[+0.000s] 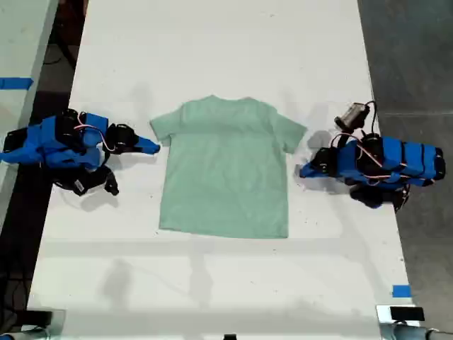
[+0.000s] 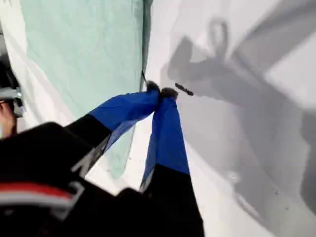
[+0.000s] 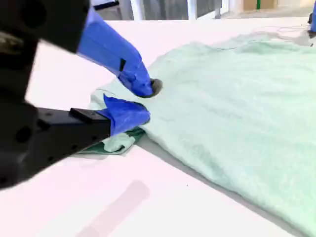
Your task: Fold t shirt
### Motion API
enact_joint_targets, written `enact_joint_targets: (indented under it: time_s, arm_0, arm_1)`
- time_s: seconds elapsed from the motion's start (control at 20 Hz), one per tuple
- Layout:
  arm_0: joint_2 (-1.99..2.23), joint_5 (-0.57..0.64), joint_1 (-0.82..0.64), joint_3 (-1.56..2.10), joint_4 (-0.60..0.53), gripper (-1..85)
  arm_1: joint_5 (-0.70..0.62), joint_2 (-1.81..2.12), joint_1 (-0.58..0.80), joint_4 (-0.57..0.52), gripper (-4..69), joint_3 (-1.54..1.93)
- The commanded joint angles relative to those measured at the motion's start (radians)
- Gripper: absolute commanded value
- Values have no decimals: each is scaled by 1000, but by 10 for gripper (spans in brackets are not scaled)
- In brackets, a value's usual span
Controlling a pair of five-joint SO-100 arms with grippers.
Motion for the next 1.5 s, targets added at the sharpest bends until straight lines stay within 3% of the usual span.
enact_joint_targets:
  time_s: [0.0,0.25,0.4,0.55,0.6,0.75,0.85,1.05,1.2,1.35,1.45]
  arm_0:
    - [9,9,-8,-6,2,45]
    - [9,9,-8,-6,2,45]
    - [9,9,-8,-6,2,45]
    - [9,9,-9,-6,2,45]
    - [9,9,-9,-6,2,45]
    - [9,9,-9,-6,2,45]
    - [9,9,-9,-6,2,45]
    - [9,9,-9,-6,2,45]
    - [9,9,-9,-6,2,45]
    - [9,9,-9,-6,2,45]
    - [9,9,-9,-6,2,45]
  arm_1:
    - [61,8,-2,-8,3,25]
    - [29,8,41,-34,3,-3]
    - [-60,3,57,-48,3,57]
    - [-5,5,21,-37,4,34]
    - [-51,5,29,-55,4,-8]
    - [-212,-279,218,-83,32,-212]
    - [-385,-729,376,-67,183,-506]
    - [-632,-1121,641,-51,243,-864]
    - [-761,-1218,807,-213,229,-811]
    - [-810,-1424,882,-430,229,-726]
    - [-822,-1499,879,-431,232,-764]
